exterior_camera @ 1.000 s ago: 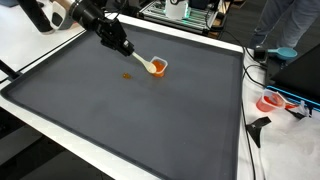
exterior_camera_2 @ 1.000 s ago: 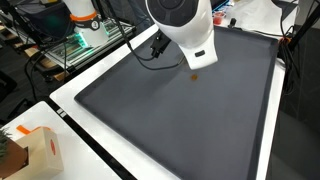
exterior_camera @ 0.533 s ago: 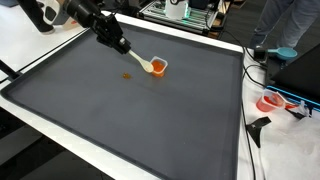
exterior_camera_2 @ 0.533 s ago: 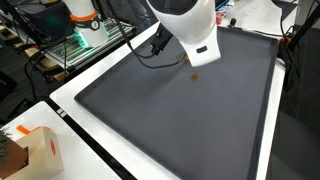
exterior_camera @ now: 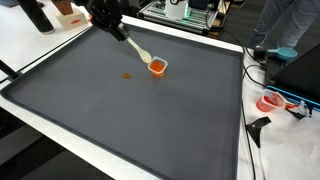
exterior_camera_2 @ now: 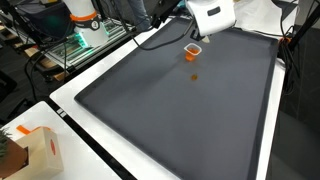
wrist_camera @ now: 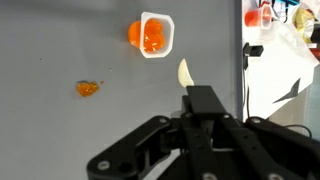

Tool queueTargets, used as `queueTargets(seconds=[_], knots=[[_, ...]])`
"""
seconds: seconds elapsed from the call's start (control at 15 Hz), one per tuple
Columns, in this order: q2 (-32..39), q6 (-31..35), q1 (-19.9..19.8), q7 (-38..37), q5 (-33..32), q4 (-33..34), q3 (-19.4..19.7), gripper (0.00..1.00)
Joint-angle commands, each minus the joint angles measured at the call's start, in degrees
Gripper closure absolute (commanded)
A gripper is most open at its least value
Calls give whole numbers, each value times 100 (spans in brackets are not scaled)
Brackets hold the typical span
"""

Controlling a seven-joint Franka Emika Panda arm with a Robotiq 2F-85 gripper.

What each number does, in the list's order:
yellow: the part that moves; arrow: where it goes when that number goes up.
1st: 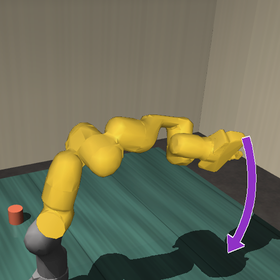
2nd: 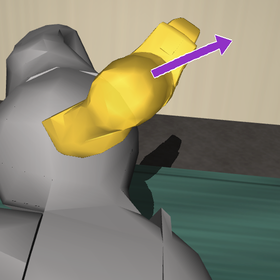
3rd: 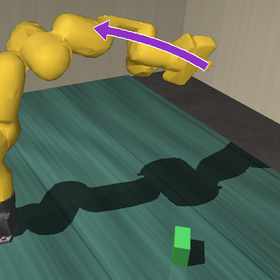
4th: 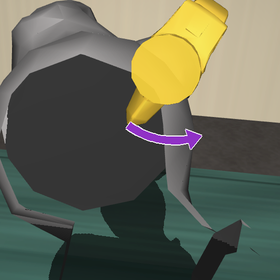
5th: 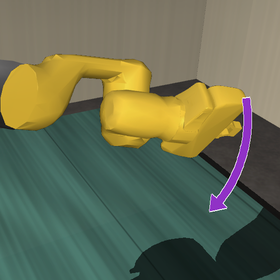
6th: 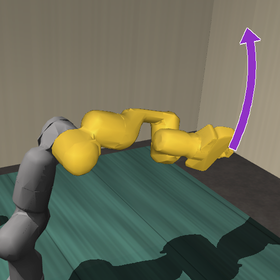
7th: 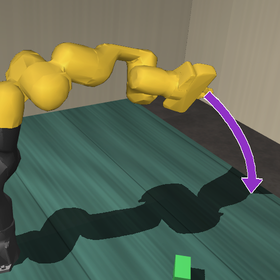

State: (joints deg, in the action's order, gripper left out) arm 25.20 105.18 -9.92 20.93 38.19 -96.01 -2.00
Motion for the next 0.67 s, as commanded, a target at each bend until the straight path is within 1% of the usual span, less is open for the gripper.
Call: queueTargets(seconds=[0.0, 0.33, 0.6], knots=[[-416, -53, 316, -694, -671, -88, 126, 97], [-774, -94, 665, -1556, -1643, -27, 81, 97], [-1020, 34, 981, -2214, -2399, -74, 73, 97]])
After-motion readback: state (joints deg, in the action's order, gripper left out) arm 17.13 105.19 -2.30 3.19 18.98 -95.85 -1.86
